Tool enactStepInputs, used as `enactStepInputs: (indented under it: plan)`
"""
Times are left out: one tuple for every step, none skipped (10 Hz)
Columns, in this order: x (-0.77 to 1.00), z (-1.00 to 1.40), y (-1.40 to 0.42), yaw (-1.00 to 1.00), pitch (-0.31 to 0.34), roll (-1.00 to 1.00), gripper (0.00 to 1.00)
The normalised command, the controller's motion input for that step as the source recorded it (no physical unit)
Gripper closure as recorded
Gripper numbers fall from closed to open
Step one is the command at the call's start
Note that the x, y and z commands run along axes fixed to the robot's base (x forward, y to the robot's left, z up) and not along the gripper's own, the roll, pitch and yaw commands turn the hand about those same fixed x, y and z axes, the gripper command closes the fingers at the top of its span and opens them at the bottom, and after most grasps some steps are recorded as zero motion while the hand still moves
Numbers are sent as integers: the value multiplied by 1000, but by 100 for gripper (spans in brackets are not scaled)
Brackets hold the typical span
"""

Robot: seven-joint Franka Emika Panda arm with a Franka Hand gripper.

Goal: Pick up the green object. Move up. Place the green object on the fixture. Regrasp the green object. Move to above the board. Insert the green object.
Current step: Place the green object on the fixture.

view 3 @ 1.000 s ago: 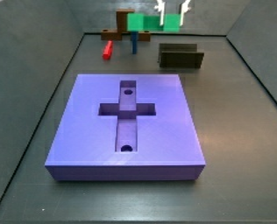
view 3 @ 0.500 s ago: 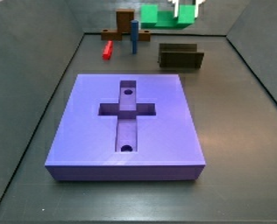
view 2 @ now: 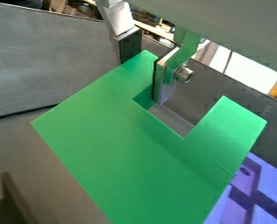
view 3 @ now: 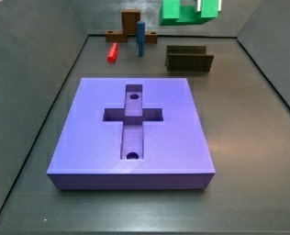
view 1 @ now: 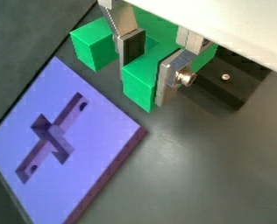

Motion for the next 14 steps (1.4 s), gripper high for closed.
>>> enactStepInputs:
  plan:
    - [1000,-120,280,0,66,-91,100]
    - [823,-251,314,-120,326,-294,100]
    - [840,-257,220,-183,297,-329,100]
    - [797,-280,231,-203,249,-429,100]
    - [723,-320,203,-234,174,-611,100]
    - [714,-289,249,-183,146,-640,100]
    - [689,-226,426,-54,160,-634,100]
    - [714,-254,480,-46,114,-543,100]
    - [634,-354,580,-17,83,-354,100]
    - [369,-337,474,0,0,-146,100]
    - [311,-306,289,0,0,-66,100]
    - [137,-263,123,0,0,0,100]
    - [114,-251,126,0,0,0,100]
    - [71,-346,123,0,0,-40,100]
